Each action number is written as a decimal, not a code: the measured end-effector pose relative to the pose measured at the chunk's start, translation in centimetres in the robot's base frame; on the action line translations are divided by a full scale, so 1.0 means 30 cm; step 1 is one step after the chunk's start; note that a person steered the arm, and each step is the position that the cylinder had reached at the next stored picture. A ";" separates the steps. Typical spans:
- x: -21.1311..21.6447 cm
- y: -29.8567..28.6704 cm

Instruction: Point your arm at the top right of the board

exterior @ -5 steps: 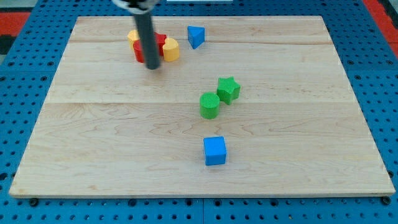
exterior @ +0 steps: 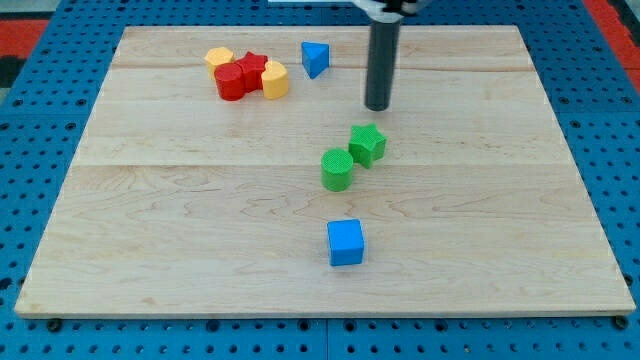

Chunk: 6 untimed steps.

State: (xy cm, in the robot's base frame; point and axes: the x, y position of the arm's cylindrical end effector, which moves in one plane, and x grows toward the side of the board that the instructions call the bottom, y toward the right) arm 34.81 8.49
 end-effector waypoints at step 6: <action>-0.424 0.034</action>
